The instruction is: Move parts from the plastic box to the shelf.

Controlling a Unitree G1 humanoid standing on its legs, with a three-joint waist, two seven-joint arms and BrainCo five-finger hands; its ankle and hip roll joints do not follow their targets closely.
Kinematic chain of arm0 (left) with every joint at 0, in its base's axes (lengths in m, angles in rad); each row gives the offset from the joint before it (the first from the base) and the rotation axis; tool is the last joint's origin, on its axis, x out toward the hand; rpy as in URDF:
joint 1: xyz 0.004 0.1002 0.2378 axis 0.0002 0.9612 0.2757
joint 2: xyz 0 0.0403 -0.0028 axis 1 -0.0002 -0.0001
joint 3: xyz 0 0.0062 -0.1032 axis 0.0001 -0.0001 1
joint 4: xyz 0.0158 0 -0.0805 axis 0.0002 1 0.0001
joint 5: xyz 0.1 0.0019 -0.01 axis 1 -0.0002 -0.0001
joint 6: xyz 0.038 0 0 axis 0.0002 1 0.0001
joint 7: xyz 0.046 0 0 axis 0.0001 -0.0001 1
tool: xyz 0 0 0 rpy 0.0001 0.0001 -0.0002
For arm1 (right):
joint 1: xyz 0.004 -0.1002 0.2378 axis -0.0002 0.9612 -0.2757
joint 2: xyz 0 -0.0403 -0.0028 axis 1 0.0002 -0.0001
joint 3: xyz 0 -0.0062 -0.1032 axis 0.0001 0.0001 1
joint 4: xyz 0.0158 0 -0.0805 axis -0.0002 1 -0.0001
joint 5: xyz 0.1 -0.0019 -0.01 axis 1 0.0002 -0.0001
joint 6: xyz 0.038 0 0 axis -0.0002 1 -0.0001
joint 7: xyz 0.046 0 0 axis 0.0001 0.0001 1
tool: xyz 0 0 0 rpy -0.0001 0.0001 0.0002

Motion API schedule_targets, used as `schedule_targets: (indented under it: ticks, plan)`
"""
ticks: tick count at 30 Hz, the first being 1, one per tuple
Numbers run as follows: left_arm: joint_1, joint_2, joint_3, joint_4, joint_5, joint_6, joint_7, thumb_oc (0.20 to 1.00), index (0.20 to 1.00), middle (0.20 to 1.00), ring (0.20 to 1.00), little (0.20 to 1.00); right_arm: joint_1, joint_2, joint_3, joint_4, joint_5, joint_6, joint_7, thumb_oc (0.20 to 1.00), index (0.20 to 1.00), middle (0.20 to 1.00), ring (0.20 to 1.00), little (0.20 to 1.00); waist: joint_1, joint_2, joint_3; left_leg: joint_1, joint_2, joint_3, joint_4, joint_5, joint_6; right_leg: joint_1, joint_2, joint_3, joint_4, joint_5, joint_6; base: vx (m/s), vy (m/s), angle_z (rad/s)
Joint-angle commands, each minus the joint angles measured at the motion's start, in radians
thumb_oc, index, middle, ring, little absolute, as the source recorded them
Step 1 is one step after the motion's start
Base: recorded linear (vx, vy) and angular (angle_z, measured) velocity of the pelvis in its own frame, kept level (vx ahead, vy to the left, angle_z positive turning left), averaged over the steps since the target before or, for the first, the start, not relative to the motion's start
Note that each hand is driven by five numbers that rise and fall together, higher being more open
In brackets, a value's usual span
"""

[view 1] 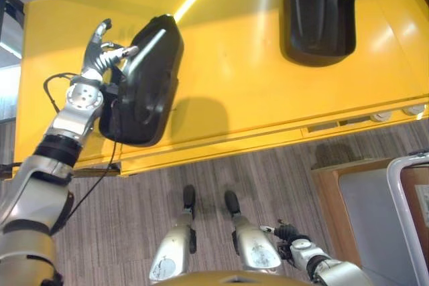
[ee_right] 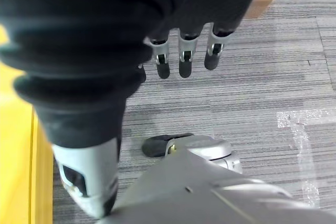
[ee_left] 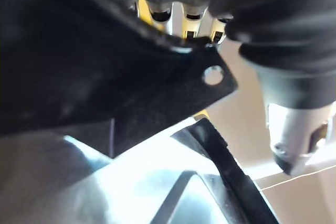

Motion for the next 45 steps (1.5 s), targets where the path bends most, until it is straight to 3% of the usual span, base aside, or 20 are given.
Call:
schedule_targets:
  ticks: [1,7,13,18,24,30,33,35,36,37,45]
  plan:
    - [-0.013,-0.028,0.092,-0.065,-0.102,-0.091,0.044,1.000,1.000,1.000,1.000,1.000,0.035,0.021,0.009,0.003,0.017,-0.003,-0.010,1.000,1.000,1.000,1.000,1.000,0.013,-0.052,-0.052,0.020,0.025,-0.008,0.002,-0.074,-0.021,-0.058,-0.100,-0.007,-0.072,0.048,0.069,0.00,0.000,0.00]
    - [0.156,-0.080,0.187,-0.313,-0.143,-0.121,0.045,1.000,1.000,1.000,1.000,1.000,0.052,0.013,-0.019,0.011,-0.005,0.017,-0.014,1.000,1.000,1.000,1.000,1.000,0.032,-0.056,-0.096,0.068,0.030,-0.021,0.004,-0.093,-0.021,0.000,-0.096,-0.028,-0.070,0.020,0.062,0.04,-0.012,0.06]
    - [0.385,-0.074,0.286,-0.463,-0.104,-0.096,-0.005,1.000,1.000,1.000,1.000,1.000,0.080,0.011,-0.052,0.019,-0.026,0.027,0.001,1.000,1.000,1.000,1.000,1.000,0.050,-0.061,-0.152,0.126,0.031,-0.034,0.006,-0.119,-0.021,0.067,-0.095,-0.048,-0.069,-0.007,0.056,0.08,-0.008,0.06]
    - [0.725,-0.201,0.420,-0.689,-0.067,-0.093,-0.070,1.000,1.000,1.000,1.000,1.000,0.102,0.032,-0.079,0.023,-0.053,0.029,0.013,1.000,1.000,1.000,1.000,1.000,0.079,-0.087,-0.217,0.182,0.034,-0.060,0.023,-0.151,-0.018,0.137,-0.091,-0.068,-0.052,-0.038,0.044,0.06,0.005,0.15]
    - [0.878,-0.260,0.437,-0.845,0.048,-0.117,-0.117,1.000,1.000,1.000,1.000,1.000,0.126,0.050,-0.088,0.008,-0.050,0.000,0.006,1.000,1.000,1.000,1.000,1.000,0.103,-0.113,-0.252,0.205,0.027,-0.086,0.042,-0.179,-0.011,0.172,-0.096,-0.085,-0.027,-0.062,0.041,0.04,0.013,0.17]
    - [1.007,-0.196,0.394,-0.952,0.133,-0.114,-0.206,1.000,1.000,1.000,1.000,1.000,0.143,0.054,-0.115,0.017,-0.027,-0.013,-0.005,1.000,1.000,1.000,1.000,1.000,0.128,-0.132,-0.268,0.217,0.008,-0.105,0.085,-0.214,-0.002,0.204,-0.104,-0.096,-0.008,-0.079,0.046,0.03,0.016,0.09]
    - [1.031,-0.195,0.345,-0.957,0.088,-0.105,-0.235,1.000,1.000,1.000,1.000,1.000,0.136,0.058,-0.101,0.033,-0.043,-0.007,-0.010,1.000,1.000,1.000,1.000,1.000,0.135,-0.140,-0.270,0.222,0.003,-0.108,0.095,-0.223,0.003,0.215,-0.108,-0.096,-0.007,-0.081,0.048,0.03,0.020,0.08]
    - [1.042,-0.187,0.325,-0.958,0.085,-0.099,-0.250,0.900,0.900,0.900,0.900,0.900,0.135,0.061,-0.100,0.029,-0.041,-0.009,-0.013,1.000,1.000,1.000,1.000,1.000,0.135,-0.140,-0.270,0.222,0.001,-0.107,0.095,-0.225,0.004,0.216,-0.109,-0.094,-0.008,-0.080,0.049,0.00,0.000,0.00]
    - [1.052,-0.166,0.310,-0.969,0.098,-0.096,-0.266,0.464,0.464,0.464,0.464,0.464,0.132,0.063,-0.100,0.025,-0.039,-0.010,-0.012,1.000,1.000,1.000,1.000,1.000,0.135,-0.141,-0.270,0.222,0.001,-0.104,0.096,-0.226,0.006,0.214,-0.110,-0.091,-0.009,-0.079,0.051,-0.01,0.036,0.00]
    - [1.063,-0.132,0.284,-0.993,0.085,-0.095,-0.295,0.200,0.200,0.200,0.200,0.200,0.124,0.066,-0.088,0.018,-0.039,-0.016,-0.012,1.000,1.000,1.000,1.000,1.000,0.134,-0.141,-0.267,0.219,0.001,-0.095,0.096,-0.227,0.009,0.208,-0.111,-0.083,-0.008,-0.075,0.053,-0.02,0.046,-0.02]
    - [1.156,-0.027,0.275,-1.044,0.036,-0.089,-0.350,0.200,0.200,0.200,0.200,0.200,0.132,0.094,-0.044,-0.004,-0.052,-0.023,-0.003,1.000,1.000,1.000,1.000,1.000,0.126,-0.137,-0.238,0.204,0.008,-0.064,0.076,-0.216,0.014,0.165,-0.109,-0.058,-0.014,-0.054,0.063,-0.02,0.025,-0.13]
